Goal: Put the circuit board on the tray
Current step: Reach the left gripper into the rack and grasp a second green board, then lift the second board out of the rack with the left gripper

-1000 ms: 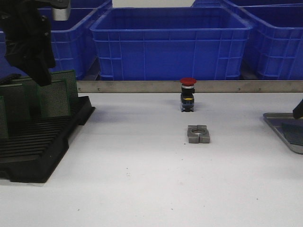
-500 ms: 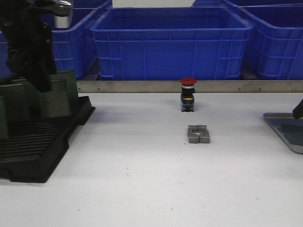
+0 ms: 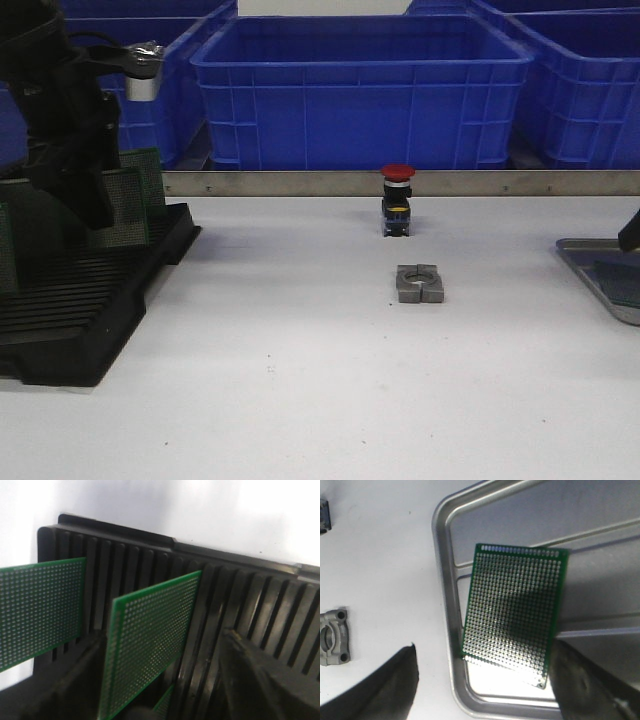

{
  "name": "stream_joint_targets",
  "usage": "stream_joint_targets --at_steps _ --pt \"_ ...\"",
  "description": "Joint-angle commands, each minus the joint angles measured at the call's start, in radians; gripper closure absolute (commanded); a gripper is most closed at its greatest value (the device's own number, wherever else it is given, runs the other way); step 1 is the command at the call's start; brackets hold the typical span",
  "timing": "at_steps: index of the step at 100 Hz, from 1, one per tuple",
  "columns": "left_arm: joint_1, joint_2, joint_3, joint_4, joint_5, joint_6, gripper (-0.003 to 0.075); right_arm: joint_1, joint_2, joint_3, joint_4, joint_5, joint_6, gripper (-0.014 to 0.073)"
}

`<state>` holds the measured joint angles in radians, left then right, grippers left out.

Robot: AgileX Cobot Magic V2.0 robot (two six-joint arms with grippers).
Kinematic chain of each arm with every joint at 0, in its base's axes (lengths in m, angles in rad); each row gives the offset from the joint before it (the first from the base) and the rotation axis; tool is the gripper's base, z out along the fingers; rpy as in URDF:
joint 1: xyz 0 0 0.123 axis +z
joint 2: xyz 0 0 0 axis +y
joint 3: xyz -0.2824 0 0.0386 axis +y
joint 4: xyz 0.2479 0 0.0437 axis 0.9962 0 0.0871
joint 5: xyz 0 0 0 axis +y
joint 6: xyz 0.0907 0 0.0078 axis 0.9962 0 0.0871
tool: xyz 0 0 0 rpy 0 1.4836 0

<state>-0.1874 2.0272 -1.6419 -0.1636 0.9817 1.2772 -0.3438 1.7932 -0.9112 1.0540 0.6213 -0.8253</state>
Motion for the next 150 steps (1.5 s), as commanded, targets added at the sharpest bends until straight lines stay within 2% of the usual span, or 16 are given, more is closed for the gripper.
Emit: stream_joint_targets --at_steps 1,10,29,40,57,67,87,107,131,150 --pt "0.001 -0.056 -0.030 -0.020 -0.007 -0.001 0.0343 -0.006 -0.039 -0.025 0.024 0.024 -0.005 0.0032" --pt "0.001 -0.056 -0.030 -0.020 -0.006 -0.001 0.0453 -0.006 -0.039 -0.025 0.024 0.024 -0.005 0.0032" --pt "0.001 -0.056 -0.058 -0.020 0.003 -0.020 0.0741 -0.006 -0.039 -0.025 0.024 0.024 -0.005 0.0032" --pt "0.001 -0.056 -0.106 -0.020 0.034 -0.060 0.0738 -0.006 -0.039 -0.025 0.024 0.024 -0.005 0.0032" --pt "0.001 -0.058 -0.221 -0.056 0.188 -0.062 0.0738 -0.006 -0.039 -0.025 0.024 0.024 -0.005 0.0032" --pt "0.001 -0.058 -0.298 -0.147 0.297 -0.062 0.0738 -0.006 -0.039 -0.025 0.024 0.024 -0.005 0.0032" --pt "-0.012 -0.112 -0.353 -0.363 0.294 -0.088 0.0738 -0.006 -0.039 -0.025 0.024 0.024 -0.005 0.0032" --pt "-0.097 -0.165 -0.353 -0.464 0.294 -0.122 0.0738 -0.006 -0.039 -0.025 0.024 0.024 -0.005 0.0032" --pt "-0.263 -0.161 -0.335 -0.467 0.294 -0.226 0.0738 -0.006 -0.039 -0.025 0.024 0.032 -0.005 0.0032" --pt "-0.353 -0.157 -0.289 -0.467 0.294 -0.231 0.0738 -0.006 -0.039 -0.026 0.024 0.042 -0.006 0.0032"
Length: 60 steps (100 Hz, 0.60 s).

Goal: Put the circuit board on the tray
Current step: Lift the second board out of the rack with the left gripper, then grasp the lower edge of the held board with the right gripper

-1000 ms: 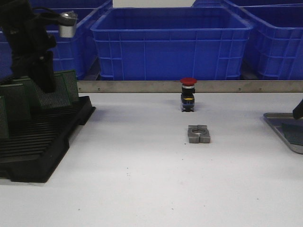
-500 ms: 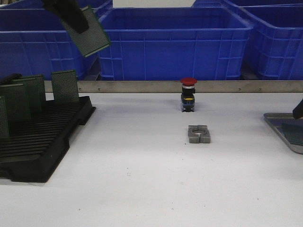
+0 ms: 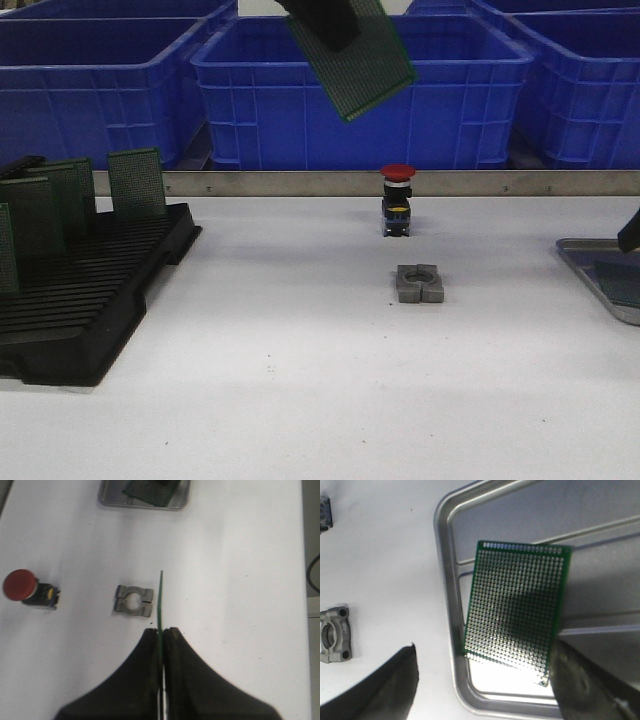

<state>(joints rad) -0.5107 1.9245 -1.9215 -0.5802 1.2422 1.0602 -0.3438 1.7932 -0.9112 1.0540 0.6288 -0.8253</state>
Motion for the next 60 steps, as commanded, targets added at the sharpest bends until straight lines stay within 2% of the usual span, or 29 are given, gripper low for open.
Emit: stream_joint_targets --at_steps 1,15,31,46,56,60 --pt "-0.034 -0.054 -0.007 -0.051 0.034 -0.014 0.0738 -0.006 -0.039 -0.026 0.024 0.036 -0.006 0.0032" --pt "-0.056 -0.054 0.014 -0.051 0.034 -0.014 0.0738 -0.006 -0.048 -0.038 0.024 0.083 -0.030 0.0032" --pt "-0.055 -0.054 0.025 -0.052 0.034 -0.021 0.0738 0.003 -0.054 -0.103 0.075 0.260 -0.122 0.0032" --pt "-0.055 -0.054 0.025 -0.052 0.034 -0.021 0.0738 0.030 -0.056 -0.164 0.215 0.490 -0.337 0.0032" --pt "-0.055 -0.054 0.025 -0.053 0.034 -0.021 0.0738 0.063 -0.056 -0.199 0.287 0.690 -0.565 0.0032" --pt "-0.055 -0.054 0.025 -0.053 0.034 -0.021 0.0738 0.082 -0.063 -0.210 0.301 0.701 -0.608 0.0032"
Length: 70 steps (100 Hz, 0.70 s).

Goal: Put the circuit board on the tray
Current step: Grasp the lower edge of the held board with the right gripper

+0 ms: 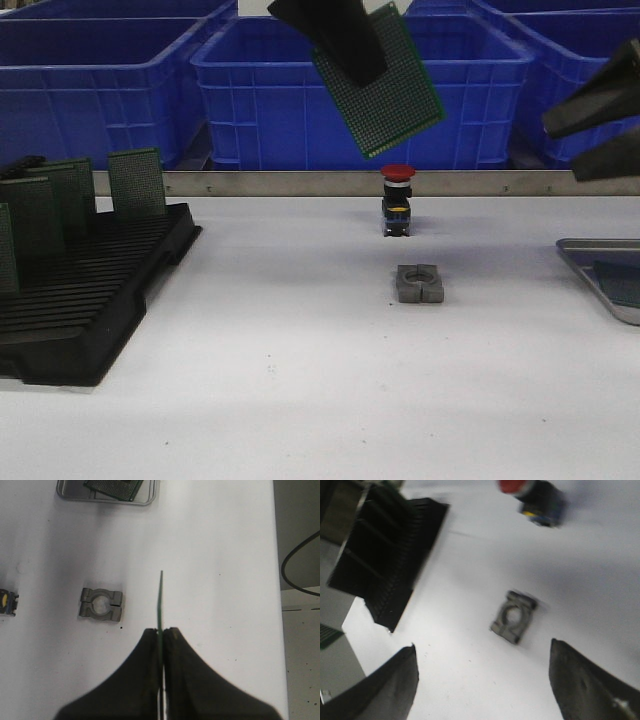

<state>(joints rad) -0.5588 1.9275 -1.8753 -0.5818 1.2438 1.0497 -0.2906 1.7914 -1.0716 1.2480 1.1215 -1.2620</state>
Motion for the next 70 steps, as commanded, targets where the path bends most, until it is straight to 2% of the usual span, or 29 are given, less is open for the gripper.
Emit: stream_joint_targets --at_steps 1,26,45,58,70 --pt "-0.007 -0.057 -0.021 -0.051 0.032 -0.010 0.0738 0.032 -0.064 -0.051 0.110 0.208 -0.184 0.0032" --pt "-0.007 -0.057 -0.021 -0.051 0.032 -0.010 0.0738 0.107 -0.114 -0.072 0.109 0.208 -0.428 0.0032" --pt "-0.007 -0.057 -0.021 -0.051 0.032 -0.010 0.0738 0.151 -0.143 -0.072 0.103 0.208 -0.562 0.0032" --pt "-0.007 -0.057 -0.021 -0.051 0.032 -0.010 0.0738 0.195 -0.145 -0.072 0.103 0.208 -0.625 0.0032" --pt "-0.007 -0.057 -0.021 -0.051 0.032 -0.010 0.0738 0.232 -0.144 -0.072 0.103 0.204 -0.626 0.0032"
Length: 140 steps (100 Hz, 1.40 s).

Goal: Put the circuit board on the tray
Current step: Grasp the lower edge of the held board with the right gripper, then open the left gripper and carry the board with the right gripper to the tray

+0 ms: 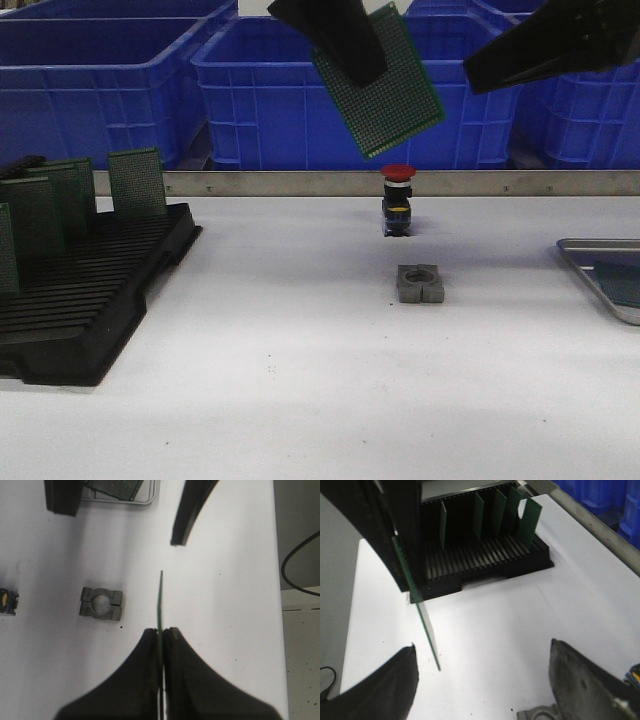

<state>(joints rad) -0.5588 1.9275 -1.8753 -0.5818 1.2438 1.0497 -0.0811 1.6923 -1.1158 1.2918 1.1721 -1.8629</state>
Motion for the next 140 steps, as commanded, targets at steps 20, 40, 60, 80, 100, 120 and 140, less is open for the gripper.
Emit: stream_joint_targets --at_steps 20,40,60,80,100,120,140 --pt "-0.007 -0.057 -0.021 -0.051 0.032 -0.010 0.0738 0.065 -0.043 -0.028 0.062 0.112 -0.014 0.0034" --pt "-0.007 -0.057 -0.021 -0.051 0.032 -0.010 0.0738 0.107 -0.043 -0.028 0.062 0.105 -0.004 0.0034" --pt "-0.007 -0.057 -0.021 -0.051 0.032 -0.010 0.0738 0.133 -0.043 -0.028 0.062 0.091 0.002 0.0035" --pt "-0.007 -0.057 -0.021 -0.051 0.032 -0.010 0.0738 0.133 -0.043 -0.028 0.062 0.054 0.045 0.0035" --pt "-0.007 -0.057 -0.021 -0.051 0.032 -0.012 0.0738 0.133 -0.043 -0.028 0.062 0.051 0.051 0.0197" --pt "-0.007 -0.057 -0.021 -0.051 0.032 -0.012 0.0738 0.133 -0.043 -0.028 0.062 0.063 0.064 0.0457" --pt "-0.007 -0.057 -0.021 -0.051 0.032 -0.012 0.0738 0.133 -0.043 -0.028 0.062 0.061 0.065 0.0669"
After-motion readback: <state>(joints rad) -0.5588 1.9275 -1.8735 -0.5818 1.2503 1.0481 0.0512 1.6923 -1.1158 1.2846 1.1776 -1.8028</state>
